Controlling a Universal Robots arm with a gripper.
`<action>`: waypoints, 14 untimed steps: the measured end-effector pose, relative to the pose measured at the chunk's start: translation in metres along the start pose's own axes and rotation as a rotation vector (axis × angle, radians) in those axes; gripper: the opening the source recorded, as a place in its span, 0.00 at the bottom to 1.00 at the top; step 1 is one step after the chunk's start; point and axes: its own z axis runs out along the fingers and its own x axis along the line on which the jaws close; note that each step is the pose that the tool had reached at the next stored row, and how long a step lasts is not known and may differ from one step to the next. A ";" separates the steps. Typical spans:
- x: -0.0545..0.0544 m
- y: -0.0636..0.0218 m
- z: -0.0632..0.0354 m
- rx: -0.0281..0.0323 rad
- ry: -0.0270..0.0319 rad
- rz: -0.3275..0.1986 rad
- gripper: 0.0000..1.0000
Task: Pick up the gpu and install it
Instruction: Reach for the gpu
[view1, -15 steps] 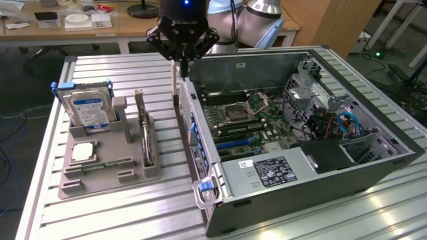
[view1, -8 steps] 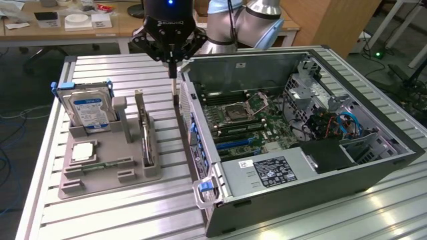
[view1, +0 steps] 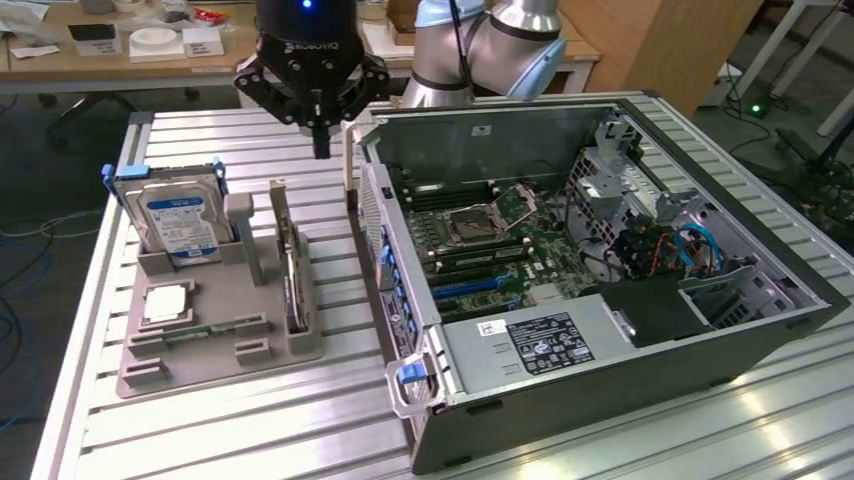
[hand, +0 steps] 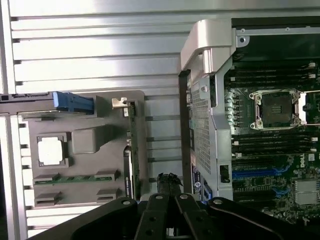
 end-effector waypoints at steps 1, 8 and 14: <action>0.003 -0.0003 -0.0001 0.0000 0.0000 0.000 0.11; 0.018 -0.0023 -0.0005 0.0000 0.0000 -0.001 0.11; 0.028 -0.0061 -0.0009 0.0000 0.0001 -0.001 0.11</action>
